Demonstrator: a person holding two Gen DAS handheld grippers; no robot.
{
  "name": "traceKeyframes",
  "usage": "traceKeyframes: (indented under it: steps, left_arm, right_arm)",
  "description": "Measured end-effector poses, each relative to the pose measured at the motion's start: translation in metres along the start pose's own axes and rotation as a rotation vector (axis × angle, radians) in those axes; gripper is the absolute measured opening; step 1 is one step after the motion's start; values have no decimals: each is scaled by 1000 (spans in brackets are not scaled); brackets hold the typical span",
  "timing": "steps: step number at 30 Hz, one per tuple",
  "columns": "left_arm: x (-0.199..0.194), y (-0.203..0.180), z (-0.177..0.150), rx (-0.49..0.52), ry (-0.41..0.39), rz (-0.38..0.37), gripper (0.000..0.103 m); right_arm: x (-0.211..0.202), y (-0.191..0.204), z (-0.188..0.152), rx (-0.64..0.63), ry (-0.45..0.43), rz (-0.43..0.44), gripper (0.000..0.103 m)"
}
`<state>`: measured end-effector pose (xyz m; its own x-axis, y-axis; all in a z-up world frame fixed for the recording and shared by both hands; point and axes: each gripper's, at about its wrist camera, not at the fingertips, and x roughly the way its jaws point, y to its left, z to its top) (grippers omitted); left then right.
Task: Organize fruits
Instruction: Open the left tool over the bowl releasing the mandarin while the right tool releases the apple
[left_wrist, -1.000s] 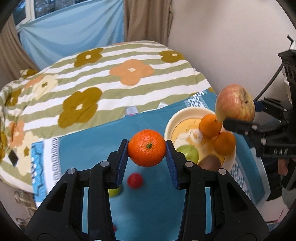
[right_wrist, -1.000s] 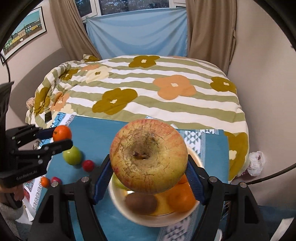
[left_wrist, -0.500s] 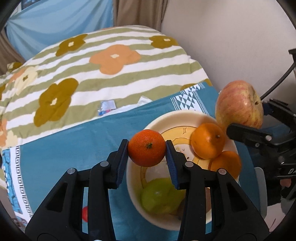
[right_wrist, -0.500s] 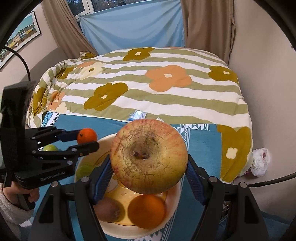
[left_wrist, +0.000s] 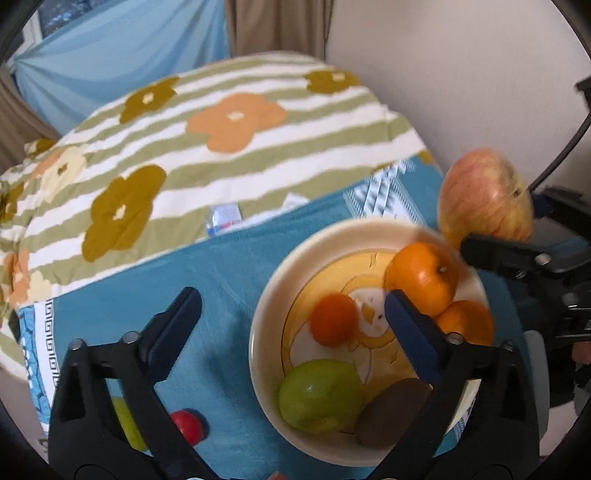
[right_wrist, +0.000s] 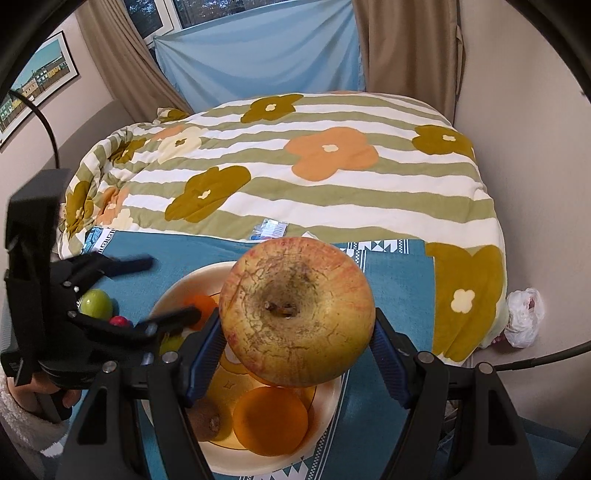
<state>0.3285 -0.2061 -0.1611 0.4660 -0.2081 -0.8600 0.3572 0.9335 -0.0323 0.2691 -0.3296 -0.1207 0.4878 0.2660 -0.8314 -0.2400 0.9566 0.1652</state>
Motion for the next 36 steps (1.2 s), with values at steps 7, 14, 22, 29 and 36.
traceKeyframes:
  steps: [7,14,22,29,36]
  left_arm:
    - [-16,8,-1,-19,-15,12,103]
    - [-41,23,-12,-61,-31,24,103]
    - [-63,50,-37,-138,-27,65,103]
    - [-73,68,-53,-194,-16,101,103]
    - [-77,73,-64,-234,-8,106,103]
  right_arm:
    - [-8,5,1,-21,-15,1,71]
    - [-11,15,9,-62,-25,-1,71]
    - [13,31,21,-120,-3,26,71]
    - [52,49,20,-171,31,53,71]
    - [71,62,14,-227,66,32,71]
